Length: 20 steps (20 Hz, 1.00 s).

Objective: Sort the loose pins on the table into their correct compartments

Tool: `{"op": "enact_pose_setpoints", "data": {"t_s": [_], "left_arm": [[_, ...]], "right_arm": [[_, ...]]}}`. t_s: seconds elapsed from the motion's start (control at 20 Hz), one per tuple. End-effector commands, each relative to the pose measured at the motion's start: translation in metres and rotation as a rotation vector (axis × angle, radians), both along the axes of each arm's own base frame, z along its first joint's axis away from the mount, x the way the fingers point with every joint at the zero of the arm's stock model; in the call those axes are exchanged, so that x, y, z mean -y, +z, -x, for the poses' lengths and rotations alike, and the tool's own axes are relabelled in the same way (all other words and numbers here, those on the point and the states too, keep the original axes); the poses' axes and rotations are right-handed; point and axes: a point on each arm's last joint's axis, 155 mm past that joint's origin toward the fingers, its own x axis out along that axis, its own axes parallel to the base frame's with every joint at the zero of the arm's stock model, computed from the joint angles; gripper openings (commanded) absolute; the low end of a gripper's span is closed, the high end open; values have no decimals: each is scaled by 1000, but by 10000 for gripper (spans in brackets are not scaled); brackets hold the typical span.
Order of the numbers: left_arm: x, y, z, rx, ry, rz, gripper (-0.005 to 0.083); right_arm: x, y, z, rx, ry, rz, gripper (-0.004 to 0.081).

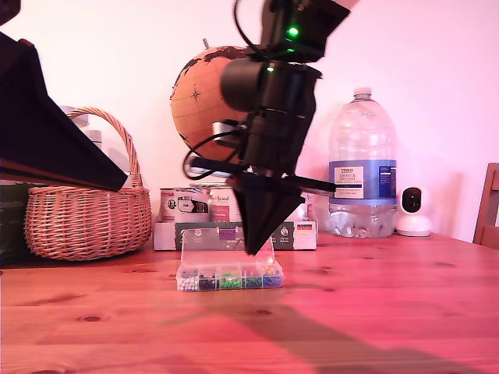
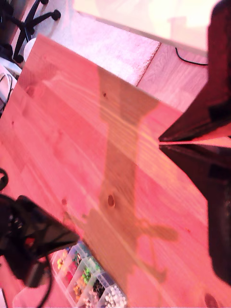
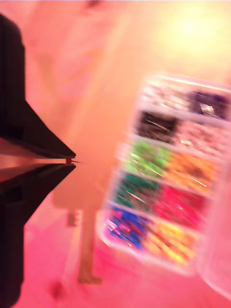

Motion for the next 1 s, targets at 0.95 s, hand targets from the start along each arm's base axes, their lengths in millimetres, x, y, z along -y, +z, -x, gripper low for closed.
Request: {"op": "enact_pose_setpoints", "data": {"t_s": [0.95], "left_arm": [[-2,2,-7,21,27,-9,-21]], "right_arm": [[-10,9,-56,143,-94,-121,-12]]}}
